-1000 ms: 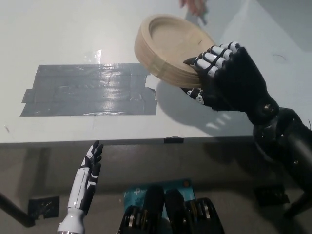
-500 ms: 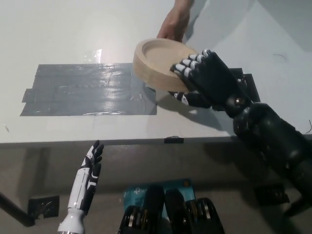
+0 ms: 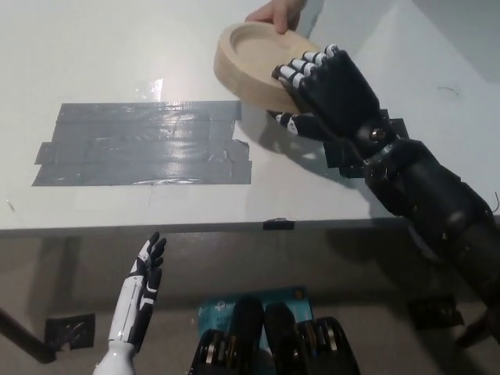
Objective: A stack of plates is kept in the middle of the desk close to the robot and the robot grabs the stack with its right hand, picks it up and hands it to a person.
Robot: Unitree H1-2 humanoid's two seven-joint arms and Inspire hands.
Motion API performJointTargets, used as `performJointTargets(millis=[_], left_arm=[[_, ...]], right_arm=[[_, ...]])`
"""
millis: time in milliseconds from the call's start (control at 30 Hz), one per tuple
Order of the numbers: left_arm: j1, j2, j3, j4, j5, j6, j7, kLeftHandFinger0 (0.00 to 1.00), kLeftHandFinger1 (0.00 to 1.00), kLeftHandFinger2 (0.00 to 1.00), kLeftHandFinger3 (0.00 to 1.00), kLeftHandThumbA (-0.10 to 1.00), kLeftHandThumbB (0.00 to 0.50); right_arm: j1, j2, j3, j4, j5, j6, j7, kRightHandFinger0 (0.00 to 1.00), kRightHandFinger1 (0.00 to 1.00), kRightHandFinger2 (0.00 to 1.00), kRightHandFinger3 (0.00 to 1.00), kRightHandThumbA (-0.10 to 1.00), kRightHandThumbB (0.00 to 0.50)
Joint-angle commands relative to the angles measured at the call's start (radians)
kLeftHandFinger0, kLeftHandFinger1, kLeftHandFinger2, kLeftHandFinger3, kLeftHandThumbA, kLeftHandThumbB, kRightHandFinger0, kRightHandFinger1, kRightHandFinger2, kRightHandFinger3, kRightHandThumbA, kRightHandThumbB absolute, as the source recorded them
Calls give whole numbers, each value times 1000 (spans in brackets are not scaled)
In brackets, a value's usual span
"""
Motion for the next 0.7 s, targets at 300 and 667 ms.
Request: performJointTargets(millis=[300, 667], left_arm=[[-10, 3, -4, -18, -4, -18, -7, 1000, 1000, 1000, 1000, 1000, 293], [-16, 3, -3, -10, 10, -24, 3, 1000, 1000, 1000, 1000, 1000, 284]], right_arm=[[0, 1, -79, -170, 207, 169, 603, 1000, 1000, 1000, 1000, 699, 500], [129, -91, -173, -656, 301, 261, 816, 1000, 1000, 1000, 1000, 819, 500]])
